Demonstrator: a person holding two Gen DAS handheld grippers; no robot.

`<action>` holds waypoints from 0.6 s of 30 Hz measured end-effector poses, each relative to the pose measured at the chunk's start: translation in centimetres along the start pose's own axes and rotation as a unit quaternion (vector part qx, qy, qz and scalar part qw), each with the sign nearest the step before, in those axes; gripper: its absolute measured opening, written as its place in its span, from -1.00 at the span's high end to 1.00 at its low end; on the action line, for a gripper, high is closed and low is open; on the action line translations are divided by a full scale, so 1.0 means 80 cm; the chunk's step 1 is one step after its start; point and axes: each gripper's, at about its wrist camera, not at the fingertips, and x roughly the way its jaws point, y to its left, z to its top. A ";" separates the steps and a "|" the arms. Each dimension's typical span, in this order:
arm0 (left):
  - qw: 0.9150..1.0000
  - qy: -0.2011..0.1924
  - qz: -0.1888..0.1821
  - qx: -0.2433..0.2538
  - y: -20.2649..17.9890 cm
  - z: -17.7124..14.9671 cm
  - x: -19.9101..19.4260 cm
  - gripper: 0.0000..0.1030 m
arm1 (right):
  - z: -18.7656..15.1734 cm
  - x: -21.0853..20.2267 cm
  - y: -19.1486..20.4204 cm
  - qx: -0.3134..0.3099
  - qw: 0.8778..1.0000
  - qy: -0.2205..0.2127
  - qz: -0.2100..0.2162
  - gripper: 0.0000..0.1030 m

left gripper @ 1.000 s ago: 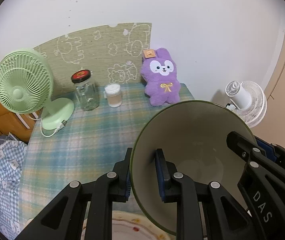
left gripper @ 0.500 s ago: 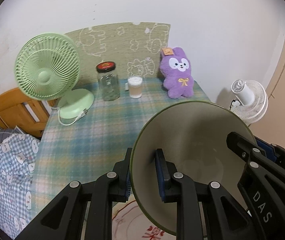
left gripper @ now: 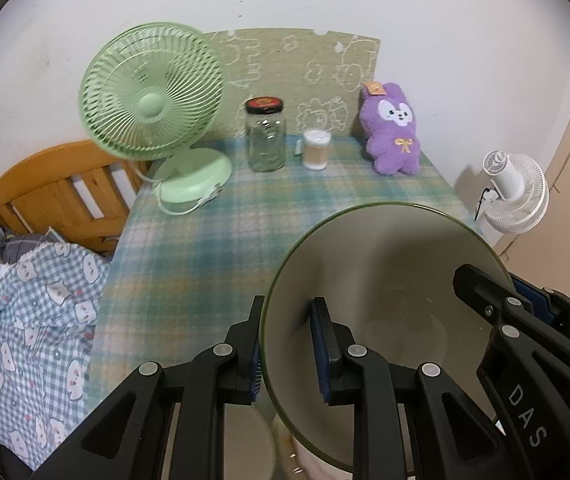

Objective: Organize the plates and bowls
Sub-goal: 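Lift the cream bowl with both tools and carry it toward the plates, then carry the cream bowl with both tools to beside the plate stack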

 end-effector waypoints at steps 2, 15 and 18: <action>1.000 0.003 0.002 -0.002 0.011 -0.007 0.000 0.63 | -0.008 0.000 0.011 -0.003 1.000 0.003 0.004 0.63; 0.999 0.034 0.023 -0.028 0.070 -0.056 0.010 0.62 | -0.051 0.026 0.074 -0.035 0.998 0.039 0.022 0.63; 0.998 0.038 0.029 -0.036 0.082 -0.064 0.014 0.60 | -0.056 0.029 0.090 -0.050 0.998 0.038 0.022 0.63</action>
